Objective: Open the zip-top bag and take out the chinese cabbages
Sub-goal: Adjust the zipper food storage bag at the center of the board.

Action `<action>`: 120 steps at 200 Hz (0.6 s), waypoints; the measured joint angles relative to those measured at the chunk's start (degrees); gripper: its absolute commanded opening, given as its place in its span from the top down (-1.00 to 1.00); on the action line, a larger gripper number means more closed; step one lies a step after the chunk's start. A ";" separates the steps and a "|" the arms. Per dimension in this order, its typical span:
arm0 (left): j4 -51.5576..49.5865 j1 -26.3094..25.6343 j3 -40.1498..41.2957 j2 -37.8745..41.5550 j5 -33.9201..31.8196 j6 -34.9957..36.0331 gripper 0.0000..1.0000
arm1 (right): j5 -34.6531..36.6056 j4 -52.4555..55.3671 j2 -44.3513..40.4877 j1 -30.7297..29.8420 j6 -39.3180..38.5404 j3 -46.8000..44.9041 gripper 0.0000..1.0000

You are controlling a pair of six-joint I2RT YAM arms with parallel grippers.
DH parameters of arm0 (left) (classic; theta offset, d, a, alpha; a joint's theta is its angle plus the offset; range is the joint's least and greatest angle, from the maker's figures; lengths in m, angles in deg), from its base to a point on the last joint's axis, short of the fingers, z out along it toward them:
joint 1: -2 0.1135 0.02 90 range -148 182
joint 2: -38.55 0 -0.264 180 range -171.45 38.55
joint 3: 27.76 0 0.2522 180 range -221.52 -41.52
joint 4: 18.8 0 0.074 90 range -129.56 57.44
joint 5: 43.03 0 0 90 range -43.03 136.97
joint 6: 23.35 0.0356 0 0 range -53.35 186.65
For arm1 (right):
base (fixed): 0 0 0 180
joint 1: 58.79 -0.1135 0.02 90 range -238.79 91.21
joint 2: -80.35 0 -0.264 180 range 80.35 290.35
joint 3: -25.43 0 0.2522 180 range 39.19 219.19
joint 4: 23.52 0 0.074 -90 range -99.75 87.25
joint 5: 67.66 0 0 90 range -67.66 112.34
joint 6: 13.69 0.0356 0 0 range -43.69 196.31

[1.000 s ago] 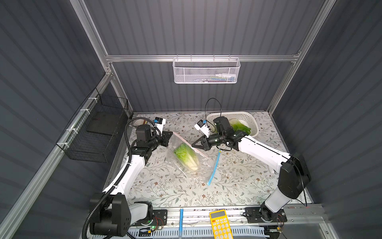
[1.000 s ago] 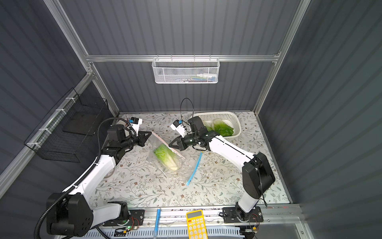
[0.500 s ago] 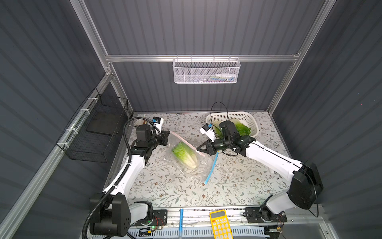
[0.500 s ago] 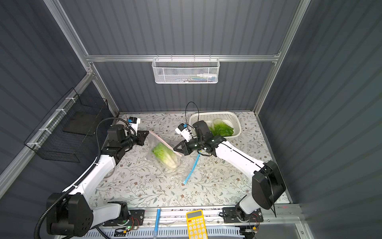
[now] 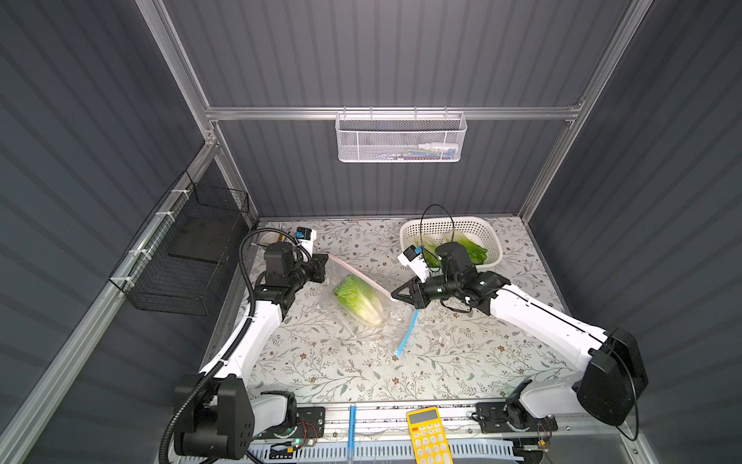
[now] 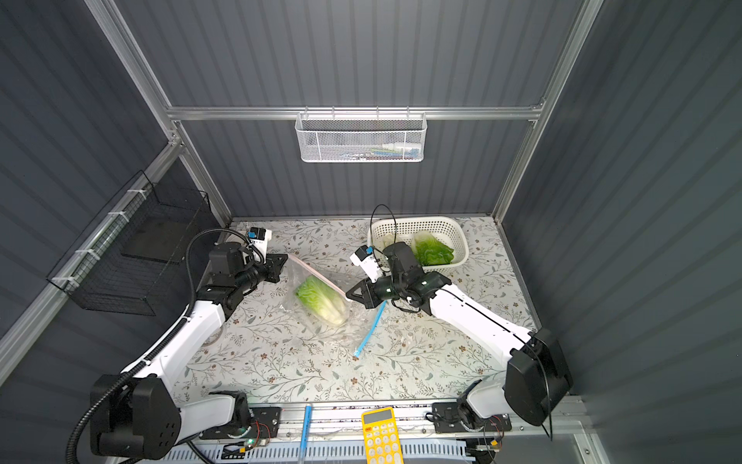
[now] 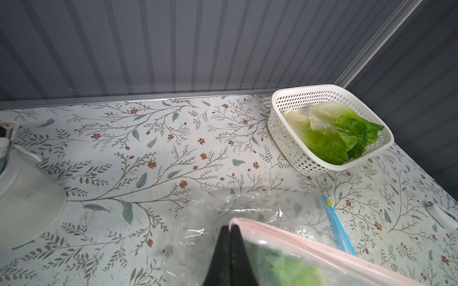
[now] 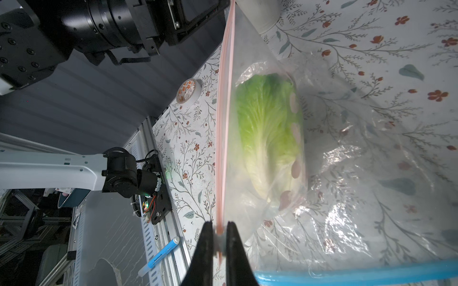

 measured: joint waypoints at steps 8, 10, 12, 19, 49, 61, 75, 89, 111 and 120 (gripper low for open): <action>-0.02 -0.04 0.00 0.00 0.28 0.00 1.00 | 0.37 -0.15 -0.48 0.04 0.17 -0.28 1.00; -0.02 -0.04 0.00 0.00 0.39 -0.02 1.00 | 0.44 -0.15 -0.63 0.04 0.17 -0.35 1.00; 0.00 -0.04 0.00 0.00 0.46 0.00 1.00 | 0.52 -0.15 -0.74 0.04 0.28 -0.42 1.00; 0.04 -0.07 0.07 0.02 0.87 0.00 1.00 | 0.72 -0.26 -1.16 0.07 0.42 -0.63 1.00; 0.39 0.04 0.48 0.04 2.93 0.00 1.00 | 1.20 -0.15 -1.86 0.24 1.01 -0.72 1.00; 0.48 0.20 0.52 0.07 4.22 0.02 1.00 | 1.27 -0.11 -1.84 0.26 1.22 -0.72 1.00; 0.66 0.28 0.52 0.11 5.81 0.02 1.00 | 1.29 -0.13 -1.81 0.26 1.38 -0.72 1.00; 1.03 0.31 0.52 0.22 7.74 0.02 1.00 | 1.29 -0.07 -1.66 0.26 1.36 -0.61 1.00; 1.79 0.31 0.57 0.48 10.69 0.02 1.00 | 1.33 0.15 -0.83 0.26 1.14 0.48 1.00; 2.14 0.31 0.63 0.68 11.91 0.02 1.00 | 1.36 0.20 -0.46 0.28 0.96 1.18 1.00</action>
